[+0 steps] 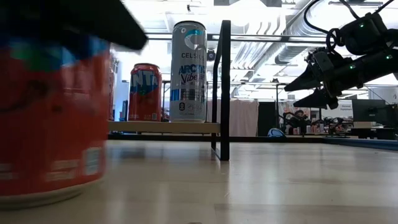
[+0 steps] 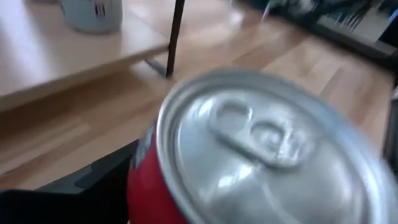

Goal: Place canned beverage on shelf
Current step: Put the red soda can aligned with the other red soda can on the shelf

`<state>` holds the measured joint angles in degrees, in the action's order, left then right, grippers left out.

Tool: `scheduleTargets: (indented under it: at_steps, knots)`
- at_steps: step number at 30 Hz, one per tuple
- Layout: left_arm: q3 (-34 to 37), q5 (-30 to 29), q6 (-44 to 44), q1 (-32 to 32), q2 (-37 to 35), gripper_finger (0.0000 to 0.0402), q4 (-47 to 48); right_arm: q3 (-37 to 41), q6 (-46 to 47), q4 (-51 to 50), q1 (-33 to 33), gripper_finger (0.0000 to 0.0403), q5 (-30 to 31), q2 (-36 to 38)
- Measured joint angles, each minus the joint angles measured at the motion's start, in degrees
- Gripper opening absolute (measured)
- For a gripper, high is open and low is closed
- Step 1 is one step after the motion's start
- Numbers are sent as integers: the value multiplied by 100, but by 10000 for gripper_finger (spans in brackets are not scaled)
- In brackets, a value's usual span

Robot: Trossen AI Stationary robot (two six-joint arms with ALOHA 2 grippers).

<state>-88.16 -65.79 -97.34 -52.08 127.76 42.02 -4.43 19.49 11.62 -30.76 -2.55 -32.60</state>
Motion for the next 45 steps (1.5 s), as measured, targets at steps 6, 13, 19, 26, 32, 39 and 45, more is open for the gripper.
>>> scheduleTargets:
  at_steps: [6, 13, 19, 26, 32, 39, 45]
  knots:
    - [0, 414, 525, 190, 0, 323, -31, 0, 0, 0, 0, 399, 0, 0]
    - [0, 353, 855, 342, 0, 268, -65, 0, 0, 0, 0, 399, 0, -2]
    - [-1, 114, 850, 291, 0, 268, -150, 0, 0, 0, 2, 399, 0, 0]
    - [-60, -196, 817, 205, -42, 267, 164, 0, 0, 0, 0, 399, -1, 0]
    - [-61, -210, 216, 193, -333, 267, 1360, 0, 0, 0, 0, 399, 0, -2]
    - [-61, -212, -959, 348, -642, 267, 3105, 0, 0, -22, 2, 399, 0, -2]
    - [70, -220, -2349, 661, -642, 267, 4034, 0, 0, -22, 1, 399, 0, 0]
